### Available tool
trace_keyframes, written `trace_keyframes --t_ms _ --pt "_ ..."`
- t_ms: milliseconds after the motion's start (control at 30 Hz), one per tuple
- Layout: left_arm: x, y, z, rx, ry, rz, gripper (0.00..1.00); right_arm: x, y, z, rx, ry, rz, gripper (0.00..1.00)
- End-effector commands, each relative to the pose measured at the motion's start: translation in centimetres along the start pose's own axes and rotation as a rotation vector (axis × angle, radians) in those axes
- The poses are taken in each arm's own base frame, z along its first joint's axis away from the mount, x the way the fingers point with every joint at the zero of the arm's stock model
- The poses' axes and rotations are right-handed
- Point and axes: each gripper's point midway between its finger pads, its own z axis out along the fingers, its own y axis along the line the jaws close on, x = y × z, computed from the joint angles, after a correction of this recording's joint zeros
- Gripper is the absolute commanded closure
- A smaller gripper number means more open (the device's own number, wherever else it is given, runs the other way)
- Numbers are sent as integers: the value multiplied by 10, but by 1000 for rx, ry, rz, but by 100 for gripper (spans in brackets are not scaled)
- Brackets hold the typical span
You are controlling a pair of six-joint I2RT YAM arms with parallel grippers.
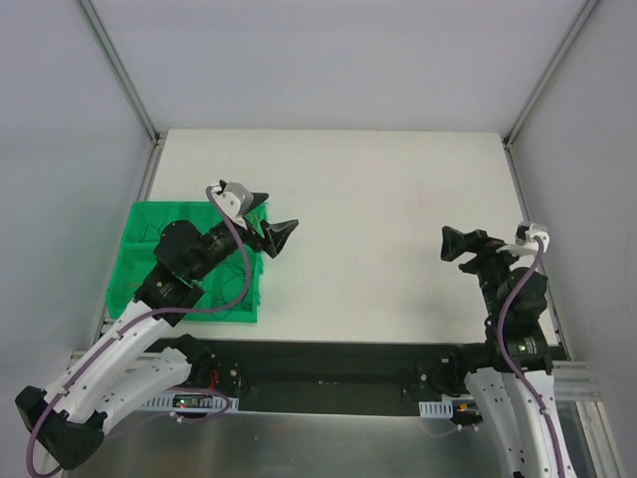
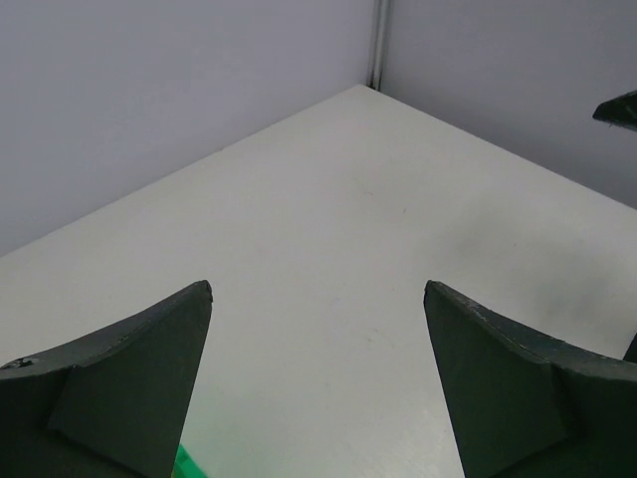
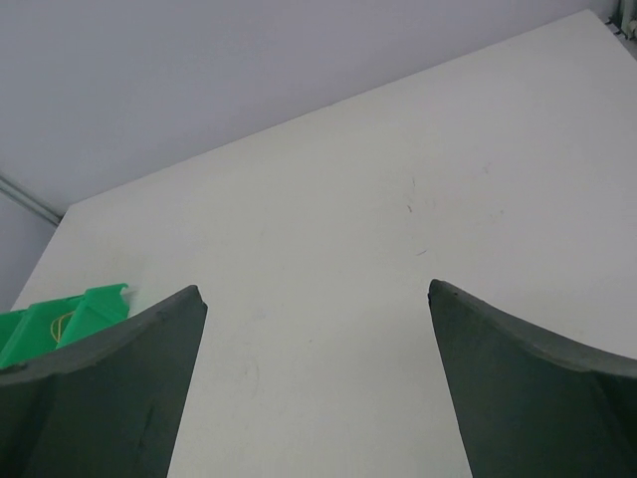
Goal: Untangle the cables
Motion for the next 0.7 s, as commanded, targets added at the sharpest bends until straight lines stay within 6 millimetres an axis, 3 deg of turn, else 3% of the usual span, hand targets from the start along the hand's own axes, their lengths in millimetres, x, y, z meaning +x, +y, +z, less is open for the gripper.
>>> trace_keyframes --t_ms 0,67,167,200,267,333,433,533,667 --pt "8 12 7 -40 -29 82 12 -2 9 -4 21 131 36 4" --pt "13 17 9 -55 -17 93 11 -1 20 1 -19 190 29 4" --pt "16 14 15 -27 -6 128 6 -11 20 15 3 208 -20 4" --pt "16 13 18 -10 -8 149 1 -13 19 21 13 211 -45 4" --pt "16 14 25 1 6 189 1 -26 6 32 127 196 -63 4" --pt "16 26 32 -61 40 172 1 -30 -3 39 202 226 -80 4" --pt "18 50 40 -226 80 6 1 -49 -8 37 265 210 -101 4" --pt "12 48 47 -244 94 -104 1 -60 -5 33 255 202 -143 4" --pt "-2 60 48 -330 137 -156 1 -64 -19 19 326 143 -121 4"
